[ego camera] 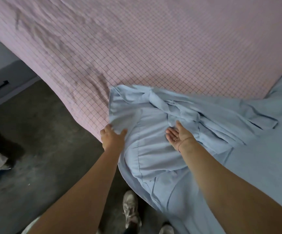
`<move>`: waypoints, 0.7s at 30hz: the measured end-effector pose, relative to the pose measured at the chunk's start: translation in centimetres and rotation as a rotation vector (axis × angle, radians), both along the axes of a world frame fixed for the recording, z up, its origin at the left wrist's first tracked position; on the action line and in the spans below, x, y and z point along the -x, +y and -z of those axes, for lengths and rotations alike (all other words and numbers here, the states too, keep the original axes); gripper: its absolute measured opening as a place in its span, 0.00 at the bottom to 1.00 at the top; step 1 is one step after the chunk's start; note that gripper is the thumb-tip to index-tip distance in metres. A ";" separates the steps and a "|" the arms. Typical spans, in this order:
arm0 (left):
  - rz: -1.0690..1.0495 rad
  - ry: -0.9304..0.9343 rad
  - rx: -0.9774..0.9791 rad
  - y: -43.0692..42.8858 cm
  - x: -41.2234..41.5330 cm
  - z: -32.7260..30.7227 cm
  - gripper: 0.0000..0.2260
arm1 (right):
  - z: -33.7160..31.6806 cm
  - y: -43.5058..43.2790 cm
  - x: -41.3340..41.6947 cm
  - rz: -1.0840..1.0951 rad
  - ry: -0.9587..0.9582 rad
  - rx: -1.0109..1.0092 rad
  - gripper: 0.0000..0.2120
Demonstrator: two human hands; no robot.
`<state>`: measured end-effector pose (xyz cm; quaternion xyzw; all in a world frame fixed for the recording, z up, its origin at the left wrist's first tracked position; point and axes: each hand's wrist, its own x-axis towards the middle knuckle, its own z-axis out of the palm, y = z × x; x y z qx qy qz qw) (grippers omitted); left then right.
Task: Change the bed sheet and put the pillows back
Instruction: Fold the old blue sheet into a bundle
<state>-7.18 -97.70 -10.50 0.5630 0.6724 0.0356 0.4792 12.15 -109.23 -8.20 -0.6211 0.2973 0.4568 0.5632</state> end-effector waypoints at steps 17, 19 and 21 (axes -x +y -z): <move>-0.089 -0.125 0.042 2.0 3.2 0.2 0.13 | 1.0 -0.1 -0.7 0.239 -0.030 -0.131 0.07; -0.075 -0.098 0.012 2.1 3.8 0.2 0.13 | 0.5 -2.6 0.1 0.130 -0.117 -0.164 0.08; -0.064 -0.094 0.013 1.8 4.0 0.0 0.09 | -0.5 -6.0 1.9 0.029 -0.156 -0.164 0.08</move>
